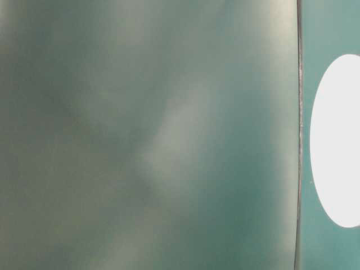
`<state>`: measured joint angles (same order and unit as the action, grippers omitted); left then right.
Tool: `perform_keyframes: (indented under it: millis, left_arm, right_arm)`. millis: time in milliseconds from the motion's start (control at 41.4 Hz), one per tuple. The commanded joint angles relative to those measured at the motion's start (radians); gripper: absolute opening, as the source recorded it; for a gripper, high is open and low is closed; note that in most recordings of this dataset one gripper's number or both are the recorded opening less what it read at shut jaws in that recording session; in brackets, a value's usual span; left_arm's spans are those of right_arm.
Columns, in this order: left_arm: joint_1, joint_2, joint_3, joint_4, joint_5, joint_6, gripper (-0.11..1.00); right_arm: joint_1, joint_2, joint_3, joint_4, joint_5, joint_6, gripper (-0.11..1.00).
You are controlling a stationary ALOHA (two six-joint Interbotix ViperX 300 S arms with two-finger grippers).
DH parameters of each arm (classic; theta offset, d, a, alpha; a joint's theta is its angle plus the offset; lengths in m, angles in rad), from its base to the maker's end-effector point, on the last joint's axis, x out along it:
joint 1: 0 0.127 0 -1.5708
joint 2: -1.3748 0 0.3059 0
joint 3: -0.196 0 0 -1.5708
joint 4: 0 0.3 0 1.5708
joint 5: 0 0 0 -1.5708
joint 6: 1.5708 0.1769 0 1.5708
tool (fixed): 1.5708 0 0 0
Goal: Grip the spoon and scoop the red block from the bowl with right arm.
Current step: 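Move the right gripper toward the pink spoon handle in the small dish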
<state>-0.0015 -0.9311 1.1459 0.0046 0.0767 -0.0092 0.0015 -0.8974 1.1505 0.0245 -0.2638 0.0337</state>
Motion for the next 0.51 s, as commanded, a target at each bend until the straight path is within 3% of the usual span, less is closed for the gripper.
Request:
perform_keyframes:
  millis: [0,97,314,483]
  left_arm:
    - [-0.002,0.002,-0.028,0.002,0.017,-0.003,0.00]
    - [-0.002,0.000,-0.029,0.002,0.028,-0.012,0.00]
    - [-0.002,-0.011,-0.029,0.002,0.044,-0.025,0.00]
    - [-0.002,-0.012,-0.029,0.003,0.064,-0.025,0.00]
  right_arm:
    - [0.008,0.003,-0.029,0.003,-0.003,0.002,0.01]
    - [0.011,0.003,-0.029,0.003,-0.003,0.002,0.06]
    - [0.012,0.006,-0.029,0.003,0.031,0.002,0.38]
    - [0.015,0.017,-0.025,0.003,0.051,0.002,0.49]
